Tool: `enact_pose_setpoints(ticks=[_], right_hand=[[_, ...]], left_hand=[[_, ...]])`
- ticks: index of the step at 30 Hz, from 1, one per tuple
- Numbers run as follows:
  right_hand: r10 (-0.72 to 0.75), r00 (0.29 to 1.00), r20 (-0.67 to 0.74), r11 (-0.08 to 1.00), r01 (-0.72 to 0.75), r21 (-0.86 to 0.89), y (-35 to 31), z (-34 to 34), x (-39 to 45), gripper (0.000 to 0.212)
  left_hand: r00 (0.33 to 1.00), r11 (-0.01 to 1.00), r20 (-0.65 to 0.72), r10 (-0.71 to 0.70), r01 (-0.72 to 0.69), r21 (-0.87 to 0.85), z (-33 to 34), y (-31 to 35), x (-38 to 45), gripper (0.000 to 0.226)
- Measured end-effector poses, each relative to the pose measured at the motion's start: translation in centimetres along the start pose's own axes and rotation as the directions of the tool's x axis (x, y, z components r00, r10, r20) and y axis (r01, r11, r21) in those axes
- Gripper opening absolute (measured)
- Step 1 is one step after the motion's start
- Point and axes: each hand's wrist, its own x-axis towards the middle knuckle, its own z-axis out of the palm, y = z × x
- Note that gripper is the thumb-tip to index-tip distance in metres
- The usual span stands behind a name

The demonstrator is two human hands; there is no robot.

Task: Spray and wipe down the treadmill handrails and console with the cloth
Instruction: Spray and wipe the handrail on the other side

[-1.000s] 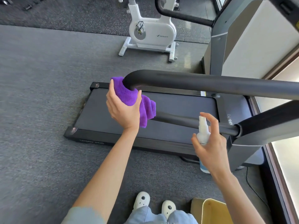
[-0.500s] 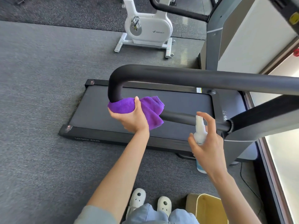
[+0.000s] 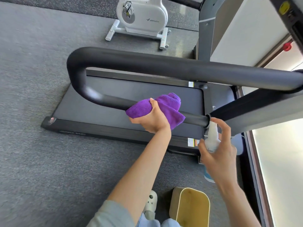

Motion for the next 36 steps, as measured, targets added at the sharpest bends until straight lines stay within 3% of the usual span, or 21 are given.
enact_pose_setpoints(ticks=[6, 11, 16, 20, 22, 27, 36], right_hand=[[0.011, 0.999, -0.038, 1.0, -0.011, 0.0, 1.1, -1.9, -0.3, 0.069], [0.023, 0.997, -0.079, 0.998, -0.018, 0.056, 1.1, -2.1, 0.0, 0.068], [0.054, 0.996, -0.071, 0.995, -0.048, 0.084, 1.6, -2.2, -0.3, 0.069], [0.059, 0.992, -0.115, 0.995, -0.049, 0.091, 2.8, -3.2, -0.9, 0.065], [0.08, 0.988, -0.133, 0.992, -0.066, 0.105, 3.2, -4.0, -1.3, 0.064], [0.109, 0.987, -0.121, 0.99, -0.096, 0.105, 3.1, -4.7, -1.8, 0.067], [-0.048, 0.998, -0.04, 0.991, 0.053, 0.126, -0.5, -1.5, -0.8, 0.071]], left_hand=[[0.979, 0.988, 0.14, -0.147, 0.139, 0.065, 0.7, -3.4, -4.9, 0.095], [0.983, 0.995, 0.151, -0.1, 0.096, 0.034, -0.7, -2.9, -3.5, 0.092], [0.979, 0.999, 0.2, -0.045, 0.044, 0.008, 0.4, -3.6, -5.3, 0.118], [0.939, 0.983, 0.299, -0.172, 0.146, 0.109, 1.6, -6.9, -9.7, 0.117], [0.938, 0.973, 0.263, -0.225, 0.201, 0.115, 2.4, -7.6, -10.1, 0.104], [0.939, 0.976, 0.272, -0.208, 0.18, 0.127, 1.7, -7.4, -8.9, 0.089], [0.981, 0.999, 0.187, -0.047, 0.045, 0.015, -1.7, -0.1, -0.3, 0.089]])
